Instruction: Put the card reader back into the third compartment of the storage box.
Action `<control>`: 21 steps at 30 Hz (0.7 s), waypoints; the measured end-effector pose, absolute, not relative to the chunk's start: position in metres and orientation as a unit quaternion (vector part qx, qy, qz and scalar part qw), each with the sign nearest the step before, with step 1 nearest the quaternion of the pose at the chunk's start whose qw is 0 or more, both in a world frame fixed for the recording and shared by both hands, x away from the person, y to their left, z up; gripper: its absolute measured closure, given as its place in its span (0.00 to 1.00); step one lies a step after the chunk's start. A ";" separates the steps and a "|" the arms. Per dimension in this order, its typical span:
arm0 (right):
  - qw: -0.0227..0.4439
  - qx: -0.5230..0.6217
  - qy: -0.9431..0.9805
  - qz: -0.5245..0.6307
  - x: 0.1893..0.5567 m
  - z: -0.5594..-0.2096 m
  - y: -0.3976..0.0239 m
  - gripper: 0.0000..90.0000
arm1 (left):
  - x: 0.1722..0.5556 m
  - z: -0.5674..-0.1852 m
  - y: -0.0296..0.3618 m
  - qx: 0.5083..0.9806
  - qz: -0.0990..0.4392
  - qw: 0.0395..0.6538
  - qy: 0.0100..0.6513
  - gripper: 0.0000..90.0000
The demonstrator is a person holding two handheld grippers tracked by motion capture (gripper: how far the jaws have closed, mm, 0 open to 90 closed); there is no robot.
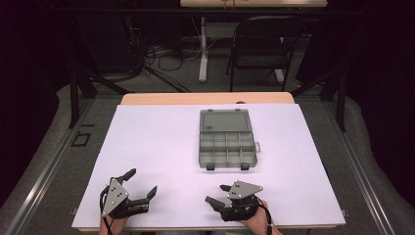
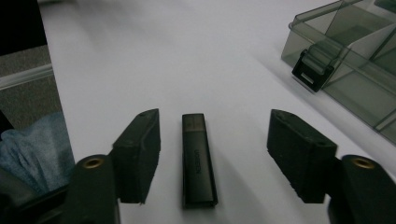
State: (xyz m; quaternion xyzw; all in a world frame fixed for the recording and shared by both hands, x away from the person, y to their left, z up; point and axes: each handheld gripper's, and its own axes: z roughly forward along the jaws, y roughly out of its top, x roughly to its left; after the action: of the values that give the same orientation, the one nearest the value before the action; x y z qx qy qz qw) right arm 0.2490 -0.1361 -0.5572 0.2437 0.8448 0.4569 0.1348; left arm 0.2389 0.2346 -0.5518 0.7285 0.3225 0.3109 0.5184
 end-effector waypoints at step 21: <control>0.107 0.222 0.874 0.420 0.249 -0.567 -0.130 0.77 | 0.239 -0.552 0.235 0.727 0.311 0.521 0.322 0.11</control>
State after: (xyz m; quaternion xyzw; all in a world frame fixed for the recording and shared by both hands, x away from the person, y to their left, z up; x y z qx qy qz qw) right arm 0.2493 -0.1302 -0.5674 0.2221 0.8735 0.4198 0.1066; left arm 0.2389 0.2349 -0.5515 0.7267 0.3220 0.3107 0.5212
